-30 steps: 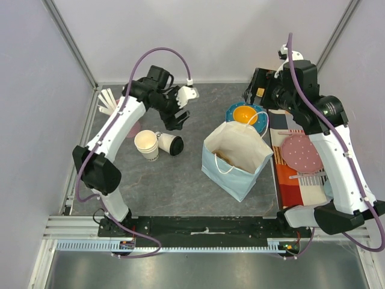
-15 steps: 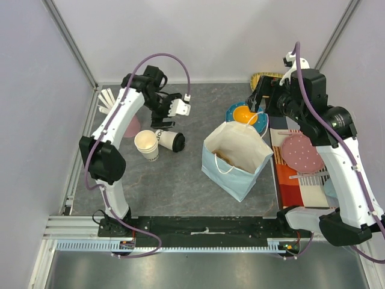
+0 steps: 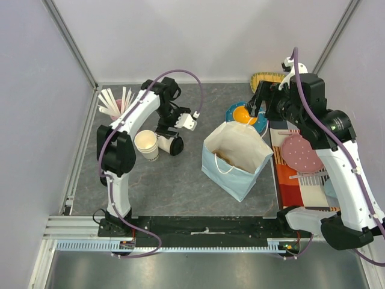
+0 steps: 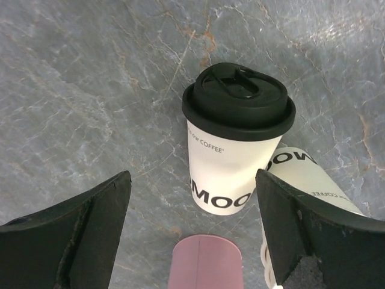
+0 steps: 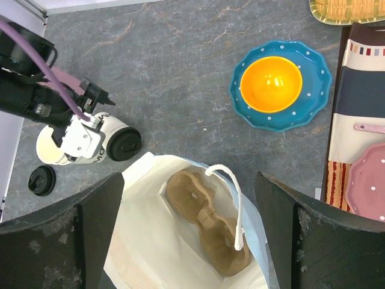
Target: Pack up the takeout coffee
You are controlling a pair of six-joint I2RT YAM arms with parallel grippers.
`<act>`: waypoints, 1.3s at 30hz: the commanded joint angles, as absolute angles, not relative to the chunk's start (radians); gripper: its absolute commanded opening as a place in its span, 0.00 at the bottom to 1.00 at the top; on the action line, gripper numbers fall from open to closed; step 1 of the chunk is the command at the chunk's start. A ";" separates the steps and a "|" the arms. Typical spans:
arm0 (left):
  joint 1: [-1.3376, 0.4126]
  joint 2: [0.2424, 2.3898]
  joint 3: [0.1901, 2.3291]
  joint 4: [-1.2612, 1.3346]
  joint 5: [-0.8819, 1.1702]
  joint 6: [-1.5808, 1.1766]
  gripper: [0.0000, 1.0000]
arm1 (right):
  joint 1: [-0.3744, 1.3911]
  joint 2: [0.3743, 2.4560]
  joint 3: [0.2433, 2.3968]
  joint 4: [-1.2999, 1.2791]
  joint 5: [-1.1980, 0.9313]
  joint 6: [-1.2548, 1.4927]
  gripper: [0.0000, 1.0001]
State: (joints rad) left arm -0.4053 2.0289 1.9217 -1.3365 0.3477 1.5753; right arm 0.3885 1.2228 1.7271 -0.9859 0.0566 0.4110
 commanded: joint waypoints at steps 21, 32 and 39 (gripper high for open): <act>-0.437 2.134 1.885 -1.493 0.223 1.643 0.92 | 0.387 1.249 1.761 -0.948 0.049 0.387 0.98; -0.442 2.135 1.786 -1.304 0.210 1.575 1.00 | 0.387 1.247 1.749 -0.950 0.057 0.388 0.98; -0.442 2.125 1.744 -1.256 0.242 1.586 0.95 | 0.387 1.253 1.752 -0.950 0.060 0.385 0.98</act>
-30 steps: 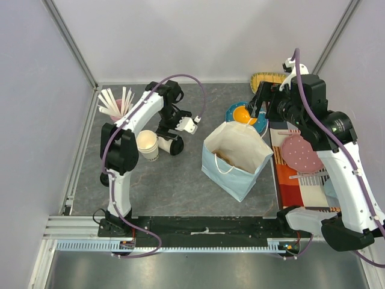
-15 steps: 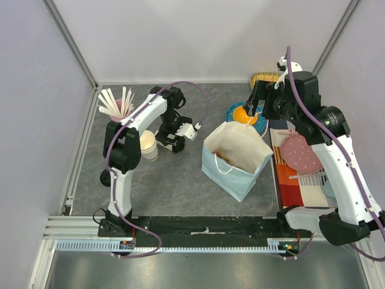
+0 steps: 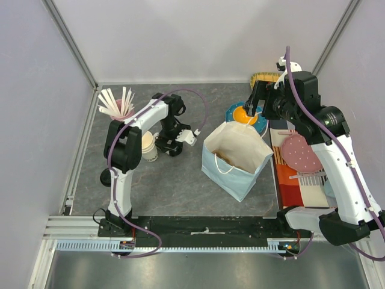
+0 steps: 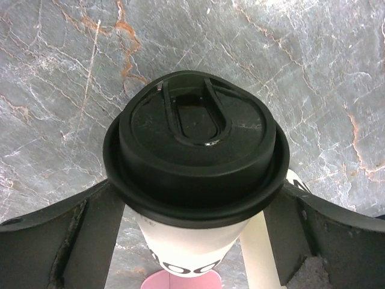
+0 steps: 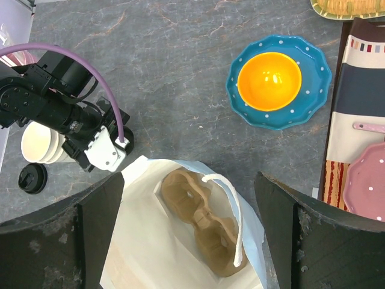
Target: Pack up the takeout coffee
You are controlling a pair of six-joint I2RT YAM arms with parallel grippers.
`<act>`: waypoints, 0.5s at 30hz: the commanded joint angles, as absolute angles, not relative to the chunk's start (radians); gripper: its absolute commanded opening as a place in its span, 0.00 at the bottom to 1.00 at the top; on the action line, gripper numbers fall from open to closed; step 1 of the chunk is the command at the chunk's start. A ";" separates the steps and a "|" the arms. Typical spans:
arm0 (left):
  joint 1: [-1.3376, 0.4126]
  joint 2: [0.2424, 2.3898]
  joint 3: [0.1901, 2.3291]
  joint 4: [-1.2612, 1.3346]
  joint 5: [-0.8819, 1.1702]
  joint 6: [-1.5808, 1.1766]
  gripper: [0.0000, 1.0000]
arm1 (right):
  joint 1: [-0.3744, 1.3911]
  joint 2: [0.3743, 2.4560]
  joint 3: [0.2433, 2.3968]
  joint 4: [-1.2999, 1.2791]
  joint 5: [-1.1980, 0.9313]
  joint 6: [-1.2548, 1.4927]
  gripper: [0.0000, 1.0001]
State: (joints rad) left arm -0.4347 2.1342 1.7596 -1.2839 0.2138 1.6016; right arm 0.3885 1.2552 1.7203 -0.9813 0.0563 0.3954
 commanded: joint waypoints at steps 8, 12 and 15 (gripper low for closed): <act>-0.442 2.114 1.750 -1.255 0.313 1.574 0.65 | 0.387 1.259 1.752 -0.950 0.060 0.383 0.98; -0.442 2.100 1.819 -1.275 0.356 1.565 0.54 | 0.387 1.269 1.761 -0.951 0.057 0.380 0.98; -0.440 2.098 1.876 -1.304 0.391 1.556 0.54 | 0.387 1.278 1.776 -0.951 0.054 0.380 0.98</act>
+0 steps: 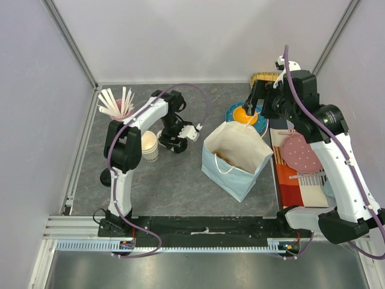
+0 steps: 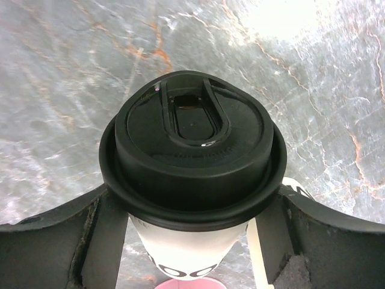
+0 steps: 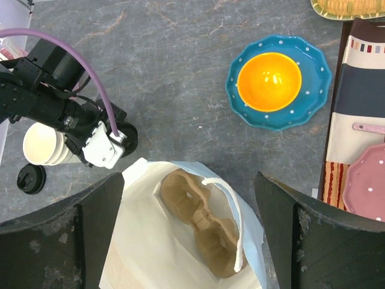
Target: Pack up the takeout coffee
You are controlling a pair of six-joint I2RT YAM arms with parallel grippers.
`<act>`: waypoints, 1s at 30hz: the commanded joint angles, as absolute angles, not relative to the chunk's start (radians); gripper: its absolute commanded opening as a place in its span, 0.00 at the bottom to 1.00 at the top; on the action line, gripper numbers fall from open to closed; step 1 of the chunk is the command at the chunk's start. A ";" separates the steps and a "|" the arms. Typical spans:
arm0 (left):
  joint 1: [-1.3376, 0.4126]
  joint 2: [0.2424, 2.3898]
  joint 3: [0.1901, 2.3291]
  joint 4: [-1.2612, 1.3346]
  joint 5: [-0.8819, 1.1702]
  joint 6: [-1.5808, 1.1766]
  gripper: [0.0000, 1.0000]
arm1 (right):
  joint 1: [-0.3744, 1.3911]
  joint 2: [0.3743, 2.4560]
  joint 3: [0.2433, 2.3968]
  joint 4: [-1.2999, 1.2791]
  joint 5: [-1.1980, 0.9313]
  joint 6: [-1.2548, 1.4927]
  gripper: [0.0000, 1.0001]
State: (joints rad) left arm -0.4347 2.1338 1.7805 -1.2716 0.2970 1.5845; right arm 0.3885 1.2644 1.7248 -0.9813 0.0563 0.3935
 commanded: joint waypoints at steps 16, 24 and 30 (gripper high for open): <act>-0.381 2.014 2.275 -1.188 0.702 1.071 0.52 | 0.382 1.354 2.032 -0.872 -0.026 0.512 0.98; -0.311 1.814 2.237 -0.895 0.868 0.608 0.51 | 0.377 1.394 2.071 -0.654 -0.254 0.750 0.95; -0.313 1.602 1.990 -0.608 0.977 0.431 0.51 | 0.425 1.506 2.187 -0.710 -0.305 0.871 0.98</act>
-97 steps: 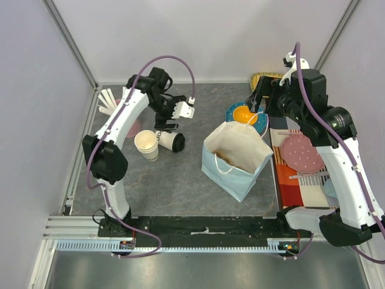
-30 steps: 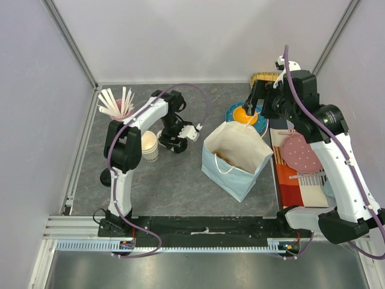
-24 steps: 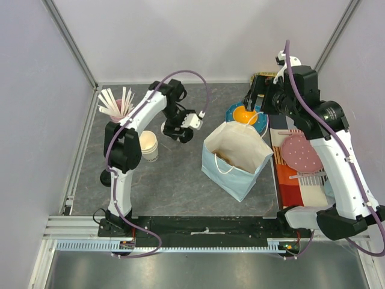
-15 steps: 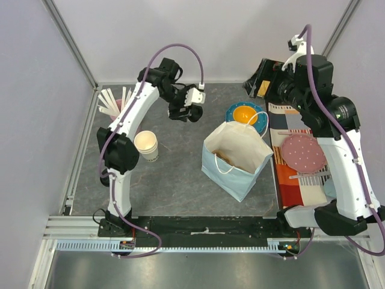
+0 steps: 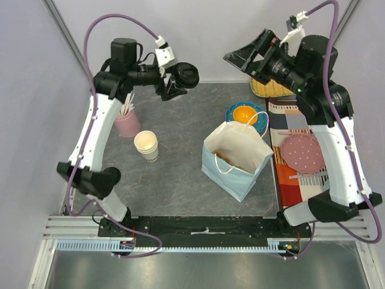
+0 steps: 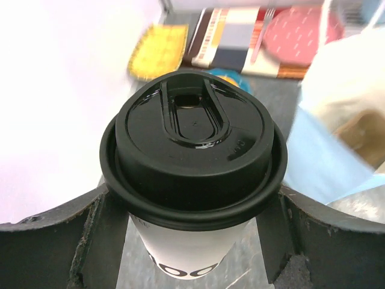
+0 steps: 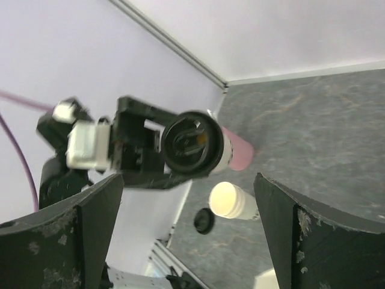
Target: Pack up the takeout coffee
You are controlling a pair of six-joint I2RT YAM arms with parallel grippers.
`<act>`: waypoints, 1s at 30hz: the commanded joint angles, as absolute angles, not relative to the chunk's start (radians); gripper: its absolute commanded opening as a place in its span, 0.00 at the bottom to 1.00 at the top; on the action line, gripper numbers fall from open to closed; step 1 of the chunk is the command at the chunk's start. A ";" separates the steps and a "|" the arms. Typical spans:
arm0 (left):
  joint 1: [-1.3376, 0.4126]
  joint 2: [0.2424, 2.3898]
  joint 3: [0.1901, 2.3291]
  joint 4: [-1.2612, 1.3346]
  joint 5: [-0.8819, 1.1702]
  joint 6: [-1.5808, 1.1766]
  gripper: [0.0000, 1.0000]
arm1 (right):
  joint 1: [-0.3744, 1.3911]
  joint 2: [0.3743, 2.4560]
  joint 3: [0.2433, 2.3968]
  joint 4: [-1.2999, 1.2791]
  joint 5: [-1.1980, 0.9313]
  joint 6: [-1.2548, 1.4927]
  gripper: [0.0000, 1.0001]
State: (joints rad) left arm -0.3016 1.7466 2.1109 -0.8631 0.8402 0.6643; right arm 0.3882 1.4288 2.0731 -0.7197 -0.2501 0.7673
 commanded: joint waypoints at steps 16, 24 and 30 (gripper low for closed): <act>-0.327 1.451 1.822 -0.364 1.071 0.169 0.52 | 0.566 1.551 2.200 -0.673 -0.399 0.923 0.96; -0.342 1.437 1.810 -0.334 1.106 0.175 0.52 | 0.548 1.609 2.221 -0.664 -0.400 0.983 0.88; -0.350 1.439 1.792 -0.315 1.098 0.176 0.52 | 0.537 1.594 2.175 -0.634 -0.452 1.017 0.75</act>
